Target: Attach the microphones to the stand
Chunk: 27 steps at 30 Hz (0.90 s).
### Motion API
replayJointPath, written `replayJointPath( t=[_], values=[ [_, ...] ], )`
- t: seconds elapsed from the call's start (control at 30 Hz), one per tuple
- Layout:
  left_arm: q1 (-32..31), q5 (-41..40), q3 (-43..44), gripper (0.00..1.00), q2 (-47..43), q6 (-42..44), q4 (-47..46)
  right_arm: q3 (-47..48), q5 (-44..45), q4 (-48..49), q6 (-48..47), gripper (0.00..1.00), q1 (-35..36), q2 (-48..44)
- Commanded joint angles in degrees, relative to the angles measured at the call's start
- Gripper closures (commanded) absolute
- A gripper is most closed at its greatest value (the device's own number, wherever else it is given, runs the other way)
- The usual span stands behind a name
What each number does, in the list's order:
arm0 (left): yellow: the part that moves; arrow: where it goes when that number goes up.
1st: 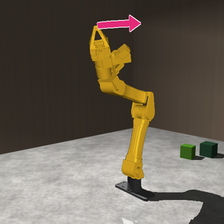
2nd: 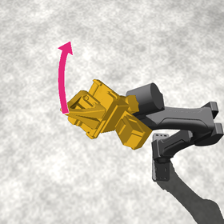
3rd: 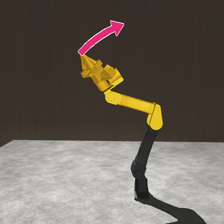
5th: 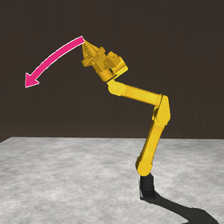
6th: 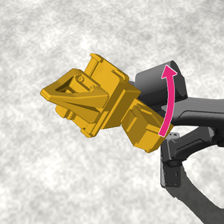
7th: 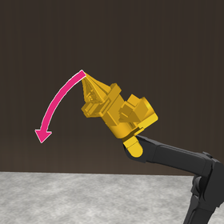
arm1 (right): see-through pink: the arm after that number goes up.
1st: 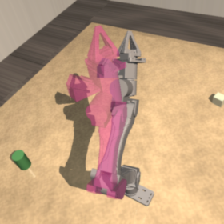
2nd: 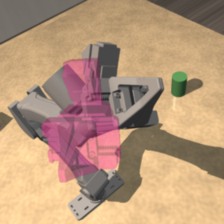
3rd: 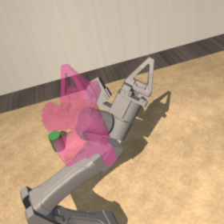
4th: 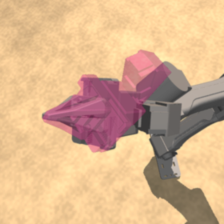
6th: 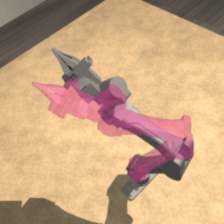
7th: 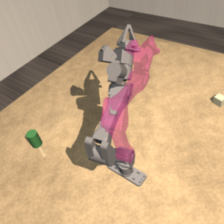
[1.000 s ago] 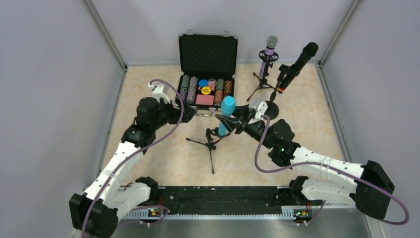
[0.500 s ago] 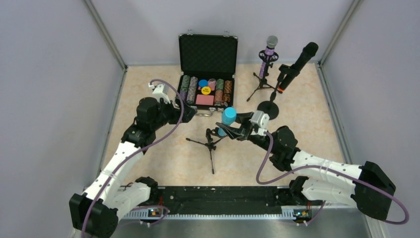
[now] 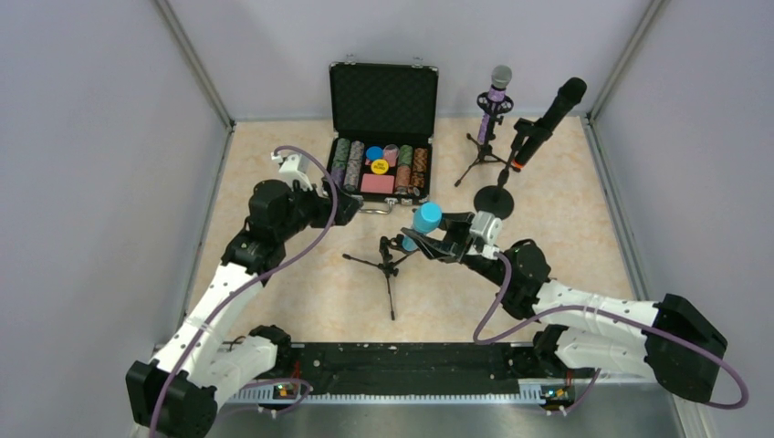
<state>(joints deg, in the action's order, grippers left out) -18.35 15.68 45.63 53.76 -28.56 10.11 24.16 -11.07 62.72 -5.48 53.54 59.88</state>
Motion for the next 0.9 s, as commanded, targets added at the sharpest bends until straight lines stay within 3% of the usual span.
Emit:
replayJointPath(
  t=[0.0, 0.63, 0.87],
  values=[
    [0.2, 1.2, 0.1, 0.08, -1.5, 0.7, -3.5, -3.0, -0.2, -4.0, -1.4, 1.00, 0.5, 2.9],
    [0.2, 3.0, -0.7, 0.09, -2.8, 1.4, -4.0, -5.5, 1.3, 2.5, 1.3, 1.00, 0.5, 9.9],
    [0.2, 10.0, -2.0, 0.14, -3.6, 5.2, -6.4, -3.7, 3.6, 0.5, 3.1, 1.00, 0.5, 11.8]
  ],
)
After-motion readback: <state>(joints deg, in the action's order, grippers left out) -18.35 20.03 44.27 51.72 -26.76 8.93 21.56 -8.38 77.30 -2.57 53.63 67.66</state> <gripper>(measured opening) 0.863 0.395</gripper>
